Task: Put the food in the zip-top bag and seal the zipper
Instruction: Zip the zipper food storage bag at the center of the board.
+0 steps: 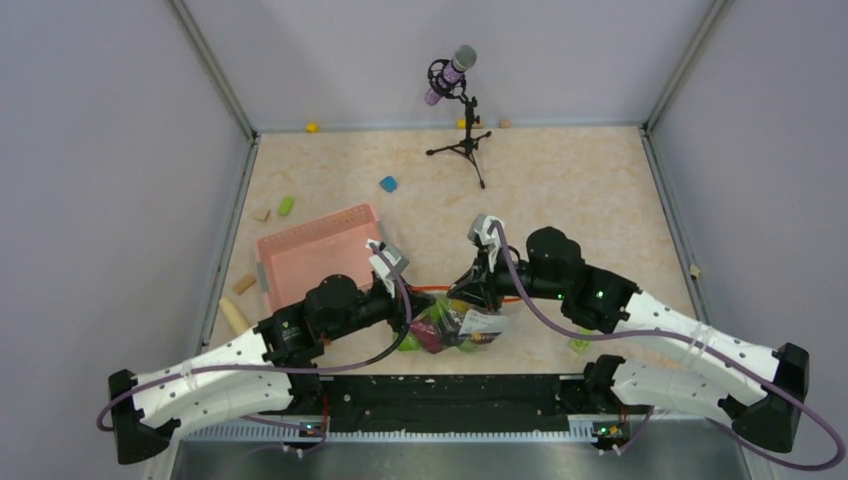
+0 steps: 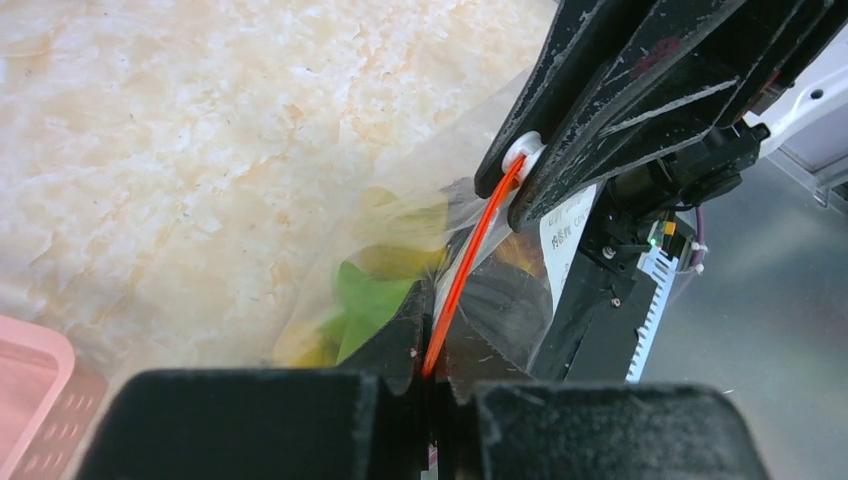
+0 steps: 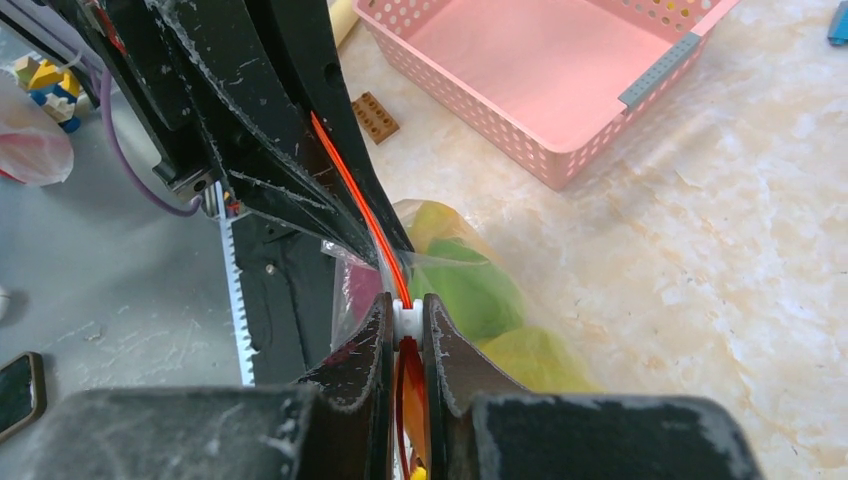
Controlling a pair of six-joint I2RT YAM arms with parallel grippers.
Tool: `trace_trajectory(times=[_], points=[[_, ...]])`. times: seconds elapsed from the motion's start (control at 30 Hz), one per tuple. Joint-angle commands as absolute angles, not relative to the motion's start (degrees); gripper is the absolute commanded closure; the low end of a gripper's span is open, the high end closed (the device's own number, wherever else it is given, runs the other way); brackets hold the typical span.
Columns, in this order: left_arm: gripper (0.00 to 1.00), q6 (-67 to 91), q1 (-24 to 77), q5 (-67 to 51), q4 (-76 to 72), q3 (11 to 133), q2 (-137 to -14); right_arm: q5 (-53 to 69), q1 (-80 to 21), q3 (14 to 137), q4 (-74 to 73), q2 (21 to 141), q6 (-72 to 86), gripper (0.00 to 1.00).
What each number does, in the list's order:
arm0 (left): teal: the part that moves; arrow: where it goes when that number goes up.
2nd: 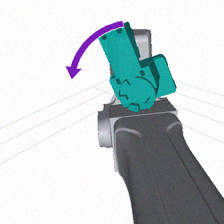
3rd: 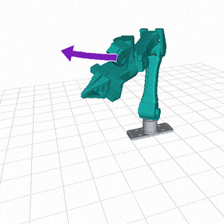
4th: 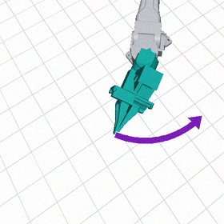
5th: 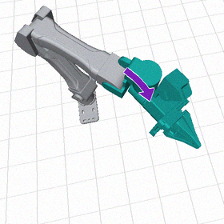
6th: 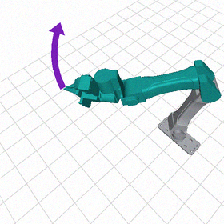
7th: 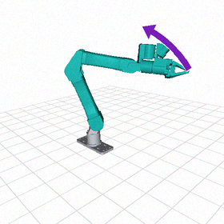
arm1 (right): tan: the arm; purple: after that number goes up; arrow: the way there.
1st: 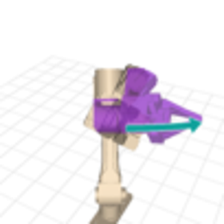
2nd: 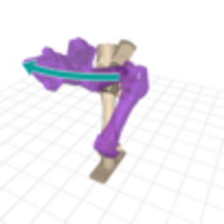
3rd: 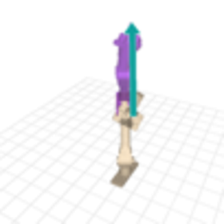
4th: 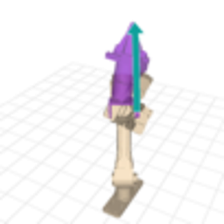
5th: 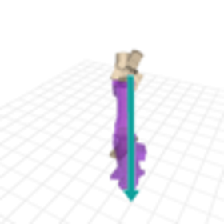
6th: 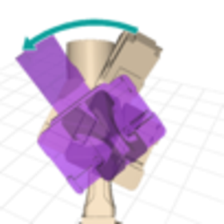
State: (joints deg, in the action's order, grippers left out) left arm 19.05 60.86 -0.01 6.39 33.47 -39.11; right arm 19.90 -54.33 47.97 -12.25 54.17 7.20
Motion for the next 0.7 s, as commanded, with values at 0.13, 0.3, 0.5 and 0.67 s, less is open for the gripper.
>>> trace_trajectory(times=[0.13,0.3,0.5,0.67], points=[[1.00,20.7,60.4,7.8,6.1,33.0,-36.1,13.5,-53.9,46.8,-15.8,49.0,7.1,1.00],[1.00,21.3,60.4,10.5,6.5,32.9,-36.1,12.7,-53.8,46.4,-15.8,48.8,7.1,1.00],[1.00,22.3,60.4,13.9,7.1,32.9,-36.1,11.9,-53.8,46.2,-15.8,48.8,7.1,1.00],[1.00,23.5,60.4,19.5,9.2,33.5,-35.7,11.2,-53.8,46.1,-15.8,48.7,7.0,1.00]])
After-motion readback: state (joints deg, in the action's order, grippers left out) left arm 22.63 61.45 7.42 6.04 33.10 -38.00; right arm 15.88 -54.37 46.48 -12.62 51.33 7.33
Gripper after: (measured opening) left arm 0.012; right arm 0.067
